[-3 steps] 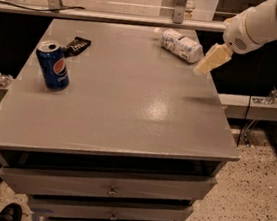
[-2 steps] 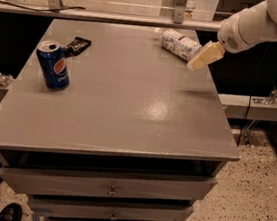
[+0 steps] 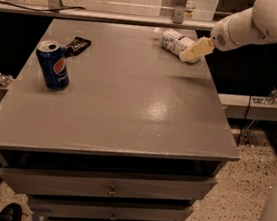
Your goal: Move blue plastic bottle near pepsi can
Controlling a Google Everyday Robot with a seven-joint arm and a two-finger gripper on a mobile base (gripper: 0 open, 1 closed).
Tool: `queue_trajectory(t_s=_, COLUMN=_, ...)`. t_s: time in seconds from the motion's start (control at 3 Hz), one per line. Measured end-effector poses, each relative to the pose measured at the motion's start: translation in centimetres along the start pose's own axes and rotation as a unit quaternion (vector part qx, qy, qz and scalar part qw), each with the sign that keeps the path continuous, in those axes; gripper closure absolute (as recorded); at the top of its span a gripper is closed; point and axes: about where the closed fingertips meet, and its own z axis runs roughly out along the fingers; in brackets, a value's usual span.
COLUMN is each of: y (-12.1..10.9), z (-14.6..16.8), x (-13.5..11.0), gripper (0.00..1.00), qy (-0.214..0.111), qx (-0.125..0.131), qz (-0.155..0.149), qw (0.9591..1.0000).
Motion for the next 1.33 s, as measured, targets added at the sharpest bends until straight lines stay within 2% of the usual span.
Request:
queue_trajectory(t_s=0.67, y=0.0, z=5.5, x=0.1, gripper=0.0, qy=-0.013, qx=-0.023, qz=0.062, qw=0.9978)
queue_trajectory(t_s=1.0, y=0.3, z=7.4, x=0.3, gripper=0.18, qy=-0.021, qx=-0.032, qz=0.083, qw=0.9958)
queue_trajectory(t_s=1.33, y=0.4, z=8.2, x=0.9, gripper=0.41, qy=-0.022, qx=-0.036, qz=0.097, qw=0.9944)
